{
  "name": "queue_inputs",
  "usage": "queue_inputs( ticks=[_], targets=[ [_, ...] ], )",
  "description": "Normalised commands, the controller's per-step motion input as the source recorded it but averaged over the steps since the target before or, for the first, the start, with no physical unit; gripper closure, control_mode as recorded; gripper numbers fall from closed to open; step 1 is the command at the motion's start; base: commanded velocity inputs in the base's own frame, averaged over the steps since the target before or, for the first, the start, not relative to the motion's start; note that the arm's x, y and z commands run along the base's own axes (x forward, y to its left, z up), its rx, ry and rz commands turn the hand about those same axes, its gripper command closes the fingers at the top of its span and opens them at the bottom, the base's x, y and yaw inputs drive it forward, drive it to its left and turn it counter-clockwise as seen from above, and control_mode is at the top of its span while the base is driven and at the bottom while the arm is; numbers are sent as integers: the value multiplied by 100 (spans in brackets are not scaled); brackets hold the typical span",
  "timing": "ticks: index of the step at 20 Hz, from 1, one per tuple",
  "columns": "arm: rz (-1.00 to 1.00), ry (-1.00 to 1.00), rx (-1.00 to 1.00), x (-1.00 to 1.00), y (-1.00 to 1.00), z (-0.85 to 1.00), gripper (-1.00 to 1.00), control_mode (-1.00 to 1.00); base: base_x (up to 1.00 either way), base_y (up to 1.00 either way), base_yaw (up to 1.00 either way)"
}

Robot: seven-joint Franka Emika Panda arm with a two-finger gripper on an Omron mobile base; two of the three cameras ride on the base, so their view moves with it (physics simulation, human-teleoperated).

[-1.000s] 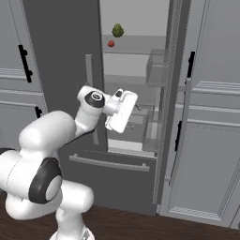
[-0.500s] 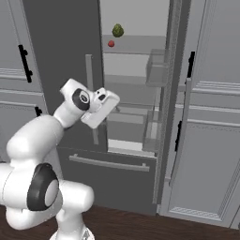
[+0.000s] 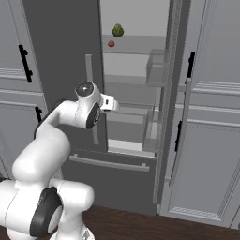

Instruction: Take the strawberry from the fridge and place it on top of the pancake, located on the dining counter.

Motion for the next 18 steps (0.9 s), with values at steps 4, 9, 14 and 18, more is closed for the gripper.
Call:
queue_inputs(
  ticks=[4,9,14,18],
  targets=[
    [0,-22,48,42,52,62,-100,-100,0,0,0],
    [-1,-17,5,14,59,99,-100,-100,0,0,0],
    [-6,15,-19,9,32,81,-100,-100,0,0,0],
    [-1,32,-21,35,32,27,-100,-100,0,0,0]
  ],
)
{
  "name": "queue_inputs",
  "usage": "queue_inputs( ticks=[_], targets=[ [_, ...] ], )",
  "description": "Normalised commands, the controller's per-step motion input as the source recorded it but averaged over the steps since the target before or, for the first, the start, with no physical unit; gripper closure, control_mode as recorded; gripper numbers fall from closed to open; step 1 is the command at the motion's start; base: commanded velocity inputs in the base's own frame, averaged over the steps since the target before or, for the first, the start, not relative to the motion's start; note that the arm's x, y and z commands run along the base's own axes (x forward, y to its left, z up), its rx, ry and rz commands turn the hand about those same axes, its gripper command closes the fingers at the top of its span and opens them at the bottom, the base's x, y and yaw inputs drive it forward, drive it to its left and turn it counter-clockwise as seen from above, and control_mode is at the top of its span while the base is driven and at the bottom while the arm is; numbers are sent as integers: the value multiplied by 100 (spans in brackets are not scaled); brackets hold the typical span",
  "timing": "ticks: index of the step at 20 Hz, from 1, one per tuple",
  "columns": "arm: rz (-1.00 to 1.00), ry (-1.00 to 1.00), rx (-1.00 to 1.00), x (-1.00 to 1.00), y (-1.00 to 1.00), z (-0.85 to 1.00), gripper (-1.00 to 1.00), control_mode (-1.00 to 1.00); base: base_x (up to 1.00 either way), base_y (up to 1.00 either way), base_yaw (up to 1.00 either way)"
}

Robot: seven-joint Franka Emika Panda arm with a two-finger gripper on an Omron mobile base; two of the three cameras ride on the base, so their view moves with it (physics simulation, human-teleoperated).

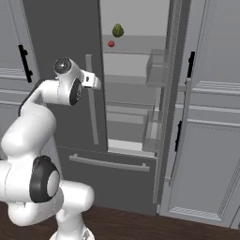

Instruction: Take the strawberry from the fridge and place it on top of the pancake, located on the dining counter.

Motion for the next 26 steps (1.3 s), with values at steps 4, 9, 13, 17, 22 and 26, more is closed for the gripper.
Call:
queue_inputs(
  ticks=[4,9,13,17,22,26],
  targets=[
    [0,0,-1,17,0,-4,-100,-100,0,0,0],
    [-2,0,0,50,16,-1,-100,-100,0,0,0],
    [-6,0,0,72,23,-5,-100,-100,0,0,0],
    [-5,-2,-2,68,16,-10,-100,-100,0,0,0],
    [0,-1,-3,58,-7,-25,-100,-100,0,0,0],
    [0,-4,-3,62,-12,-28,-100,-100,0,0,0]
  ],
)
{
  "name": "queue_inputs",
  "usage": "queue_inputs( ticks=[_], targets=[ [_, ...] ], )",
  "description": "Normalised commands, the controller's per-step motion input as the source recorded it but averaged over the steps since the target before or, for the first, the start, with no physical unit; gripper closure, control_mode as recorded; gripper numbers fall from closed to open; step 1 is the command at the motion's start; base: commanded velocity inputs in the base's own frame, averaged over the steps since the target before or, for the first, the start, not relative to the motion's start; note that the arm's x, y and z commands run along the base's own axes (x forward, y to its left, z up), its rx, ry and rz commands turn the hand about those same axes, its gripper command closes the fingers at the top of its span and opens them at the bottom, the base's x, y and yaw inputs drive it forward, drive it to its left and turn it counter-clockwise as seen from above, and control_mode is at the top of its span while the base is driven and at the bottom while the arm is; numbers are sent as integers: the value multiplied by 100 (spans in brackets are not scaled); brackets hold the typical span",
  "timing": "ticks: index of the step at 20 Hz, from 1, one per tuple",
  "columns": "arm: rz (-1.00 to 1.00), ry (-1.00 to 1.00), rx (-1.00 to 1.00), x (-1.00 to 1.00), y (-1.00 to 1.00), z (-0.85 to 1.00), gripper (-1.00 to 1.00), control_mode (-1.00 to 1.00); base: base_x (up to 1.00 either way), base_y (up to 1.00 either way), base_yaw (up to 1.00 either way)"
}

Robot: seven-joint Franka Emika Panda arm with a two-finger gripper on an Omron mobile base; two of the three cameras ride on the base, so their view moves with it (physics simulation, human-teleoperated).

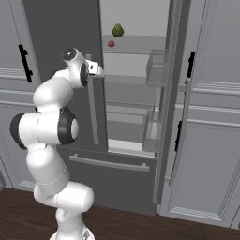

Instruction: Take the strawberry from the fridge and place it on top of the pancake, located on the dining counter.

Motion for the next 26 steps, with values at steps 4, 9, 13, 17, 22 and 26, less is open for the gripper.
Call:
queue_inputs(
  ticks=[4,9,13,17,22,26],
  targets=[
    [0,-6,-3,62,-3,-16,-100,-100,0,0,0],
    [0,-11,-2,50,0,-5,-100,-100,0,0,0],
    [0,-16,0,36,0,-10,-100,-100,0,0,0],
    [-1,-7,0,14,0,-3,100,-100,0,0,0],
    [-2,-1,0,-47,9,0,100,-100,0,0,0],
    [-7,0,0,-75,32,0,100,-100,0,0,0]
  ],
)
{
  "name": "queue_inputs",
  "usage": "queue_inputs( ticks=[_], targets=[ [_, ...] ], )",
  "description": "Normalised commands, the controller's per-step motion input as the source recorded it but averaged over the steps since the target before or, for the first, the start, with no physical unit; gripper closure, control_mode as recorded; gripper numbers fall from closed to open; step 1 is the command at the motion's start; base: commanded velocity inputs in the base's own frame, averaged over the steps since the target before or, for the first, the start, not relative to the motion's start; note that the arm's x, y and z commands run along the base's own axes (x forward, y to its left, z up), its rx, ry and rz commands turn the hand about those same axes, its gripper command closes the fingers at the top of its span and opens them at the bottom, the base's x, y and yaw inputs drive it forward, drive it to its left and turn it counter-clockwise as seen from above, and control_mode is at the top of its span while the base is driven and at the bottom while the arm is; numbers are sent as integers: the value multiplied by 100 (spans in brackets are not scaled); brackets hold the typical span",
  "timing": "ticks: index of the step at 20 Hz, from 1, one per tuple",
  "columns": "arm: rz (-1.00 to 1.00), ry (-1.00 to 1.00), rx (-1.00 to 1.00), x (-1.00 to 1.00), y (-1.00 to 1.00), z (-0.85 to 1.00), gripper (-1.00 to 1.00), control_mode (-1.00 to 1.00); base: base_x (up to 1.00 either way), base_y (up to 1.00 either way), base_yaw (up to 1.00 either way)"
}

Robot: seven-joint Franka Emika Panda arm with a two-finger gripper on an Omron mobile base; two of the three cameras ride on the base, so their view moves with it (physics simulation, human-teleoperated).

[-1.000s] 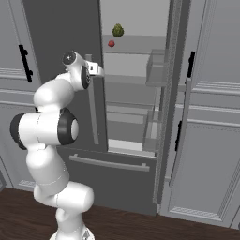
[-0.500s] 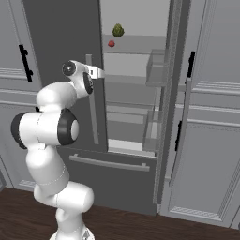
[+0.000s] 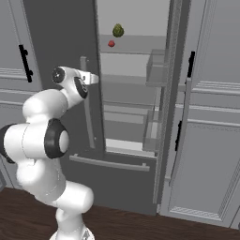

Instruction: Take the strawberry from the fridge and place it on top of the pancake, located on the dining counter.

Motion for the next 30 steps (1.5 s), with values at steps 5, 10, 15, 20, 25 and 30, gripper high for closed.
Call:
queue_inputs(
  ticks=[5,10,15,20,25,30],
  targets=[
    [-14,0,0,-79,41,0,100,-100,0,0,0],
    [-19,0,-2,-80,54,0,100,-100,0,0,0],
    [-18,0,-9,-73,62,0,-100,-100,0,0,0],
    [-9,0,-10,-31,57,0,-100,-100,0,0,0],
    [-1,0,0,0,73,-1,-100,-100,0,0,0],
    [-2,0,0,-45,56,0,-100,-100,0,0,0]
  ],
)
